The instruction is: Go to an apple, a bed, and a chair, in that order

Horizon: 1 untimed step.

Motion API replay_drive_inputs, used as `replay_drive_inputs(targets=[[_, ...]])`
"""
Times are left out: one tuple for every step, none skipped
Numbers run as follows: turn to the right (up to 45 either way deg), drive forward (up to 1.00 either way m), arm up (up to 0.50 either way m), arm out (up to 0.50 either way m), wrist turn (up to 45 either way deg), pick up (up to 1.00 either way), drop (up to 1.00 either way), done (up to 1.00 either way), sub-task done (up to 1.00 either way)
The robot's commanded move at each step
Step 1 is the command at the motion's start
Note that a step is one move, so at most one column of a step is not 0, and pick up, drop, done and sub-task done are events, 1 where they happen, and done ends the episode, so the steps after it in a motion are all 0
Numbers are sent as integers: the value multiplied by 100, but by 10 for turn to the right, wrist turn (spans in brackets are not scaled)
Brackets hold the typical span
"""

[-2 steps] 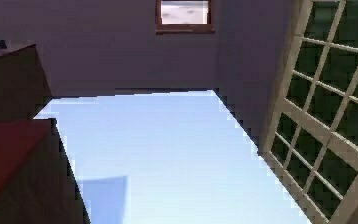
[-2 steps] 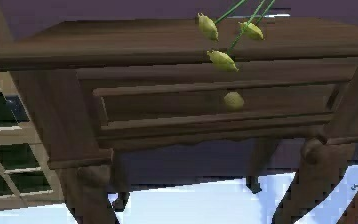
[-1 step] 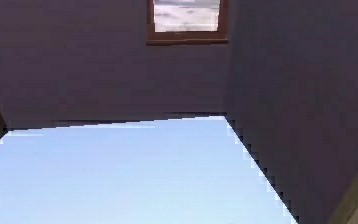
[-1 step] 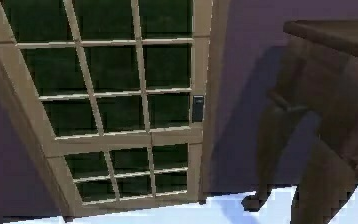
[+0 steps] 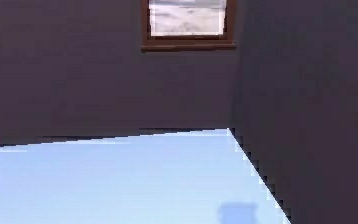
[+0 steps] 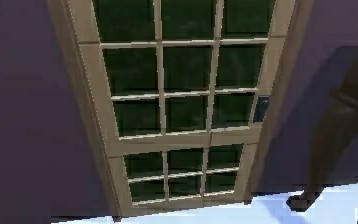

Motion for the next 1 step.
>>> replay_drive_inputs(targets=[[-450, 0, 0, 0, 0, 0, 0, 0, 0]])
